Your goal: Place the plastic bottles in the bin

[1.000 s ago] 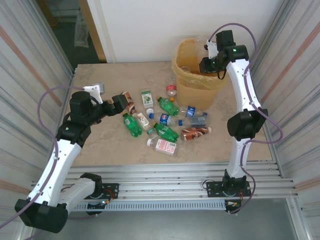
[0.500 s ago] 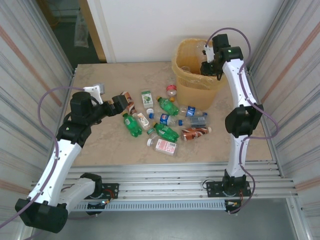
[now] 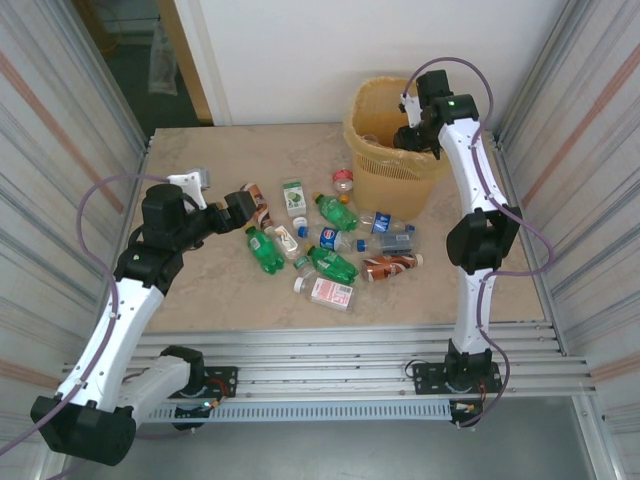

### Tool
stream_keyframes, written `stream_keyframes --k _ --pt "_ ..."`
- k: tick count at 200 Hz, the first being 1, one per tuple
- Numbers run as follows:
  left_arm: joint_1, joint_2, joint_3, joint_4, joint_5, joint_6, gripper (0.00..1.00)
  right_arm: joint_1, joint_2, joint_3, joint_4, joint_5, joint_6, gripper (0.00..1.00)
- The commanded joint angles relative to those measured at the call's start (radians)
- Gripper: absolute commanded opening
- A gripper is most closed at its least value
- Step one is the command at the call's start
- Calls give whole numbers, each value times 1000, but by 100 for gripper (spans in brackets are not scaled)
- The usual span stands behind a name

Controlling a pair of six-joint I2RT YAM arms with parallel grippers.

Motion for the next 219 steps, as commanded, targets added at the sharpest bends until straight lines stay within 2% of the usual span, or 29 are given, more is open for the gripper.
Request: stream_keyframes --k 1,71,150,172,205,219 --pt "8 4 -7 -2 -14 3 99 8 -20 32 3 22 -8 57" --pt "8 24 -2 -27 -27 12 99 13 -134 32 57 6 18 67" --pt "11 58 -17 -32 -53 24 99 44 -310 18 115 60 106 81" --pt "18 79 -21 -32 -58 29 99 76 -375 -32 145 111 112 86" --pt "46 138 -16 -24 -72 28 99 122 -508 -176 224 150 126 100" --pt "62 176 -10 -16 -75 28 99 136 -576 -267 271 150 139 98"
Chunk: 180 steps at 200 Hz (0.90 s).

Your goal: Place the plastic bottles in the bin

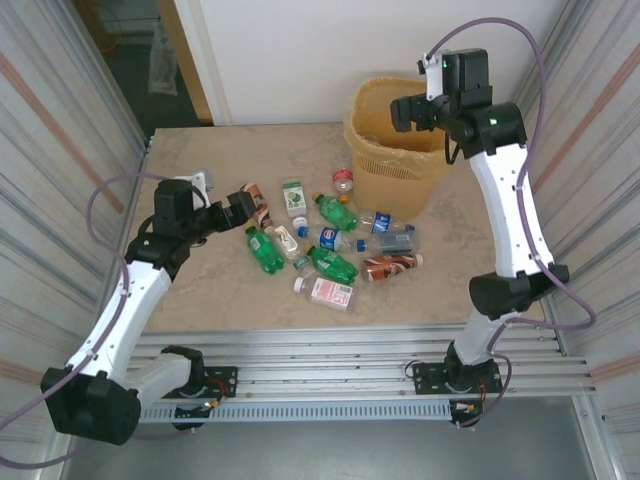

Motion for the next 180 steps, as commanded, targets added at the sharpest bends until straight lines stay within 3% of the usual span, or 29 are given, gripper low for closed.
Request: stream_keyframes --k 1,76,127,180 --pt "23 46 -3 10 -23 24 99 20 -109 -106 89 37 33 98" --pt "39 347 133 17 -96 70 99 29 -492 -619 351 112 125 98" --pt "36 611 320 -32 -88 45 99 26 -603 -714 336 106 182 98" --pt "21 811 517 -126 -172 29 96 25 -616 -751 297 86 216 98"
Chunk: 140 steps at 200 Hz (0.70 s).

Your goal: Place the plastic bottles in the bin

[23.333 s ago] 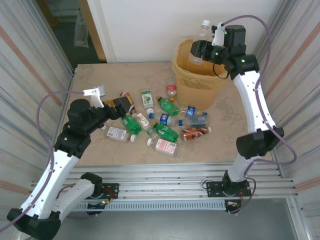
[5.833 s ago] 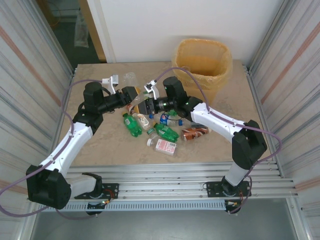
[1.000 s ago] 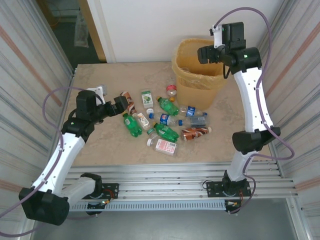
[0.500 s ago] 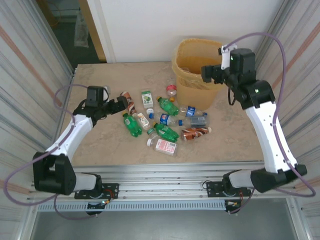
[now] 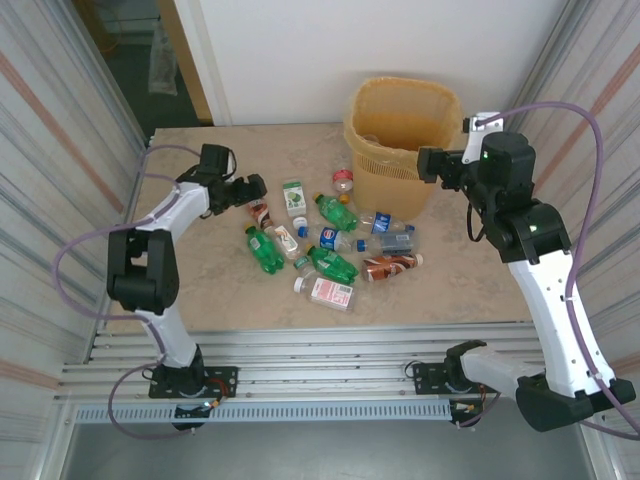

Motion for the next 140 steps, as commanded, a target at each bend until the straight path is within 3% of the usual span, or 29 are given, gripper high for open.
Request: stream_keyframes --k 1,53,140 --pt "-11 50 94 -71 -62 -11 96 1 -9 -25 -8 -3 43 98" --pt "-33 193 243 -157 -105 -30 92 2 -6 -47 -5 -30 64 98" --pt "-48 301 281 -167 -126 -92 83 2 -4 -82 4 -52 79 98"
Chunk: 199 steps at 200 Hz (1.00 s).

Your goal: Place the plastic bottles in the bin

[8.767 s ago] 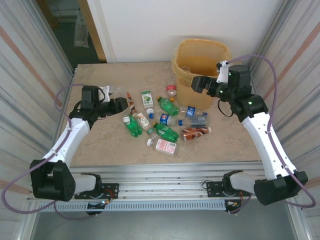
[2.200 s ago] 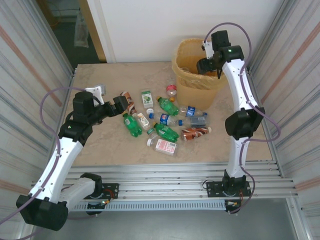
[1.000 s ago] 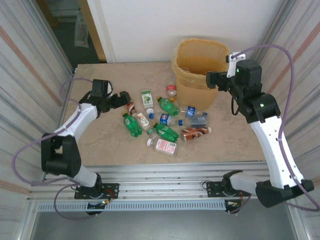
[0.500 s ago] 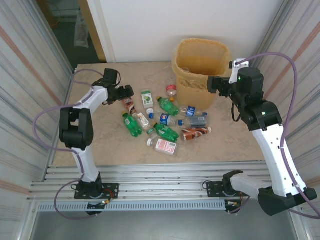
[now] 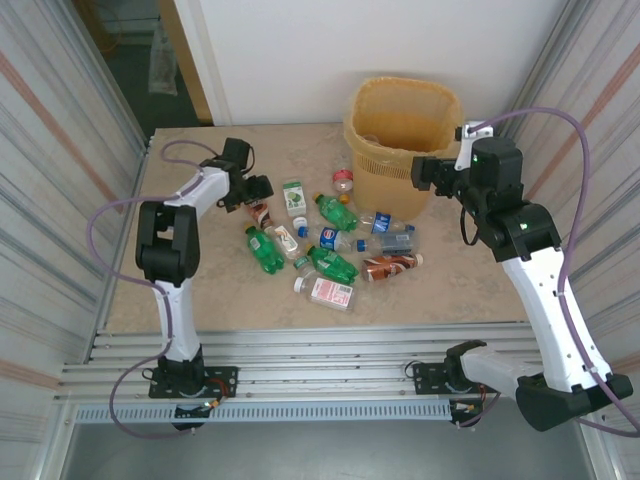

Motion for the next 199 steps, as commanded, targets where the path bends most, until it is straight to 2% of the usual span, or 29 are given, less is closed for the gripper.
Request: stream_keyframes --k 1,66,137,199 --pt "-2 38 33 -28 -31 -32 82 2 -5 -17 12 -15 31 98" --pt "-2 82 50 -27 -47 -54 72 2 14 -21 20 -39 39 98" --pt "11 60 73 -18 -54 -56 48 1 29 -21 20 -46 42 98" --pt "43 -85 7 42 -26 -48 45 3 29 -25 29 -64 48 98"
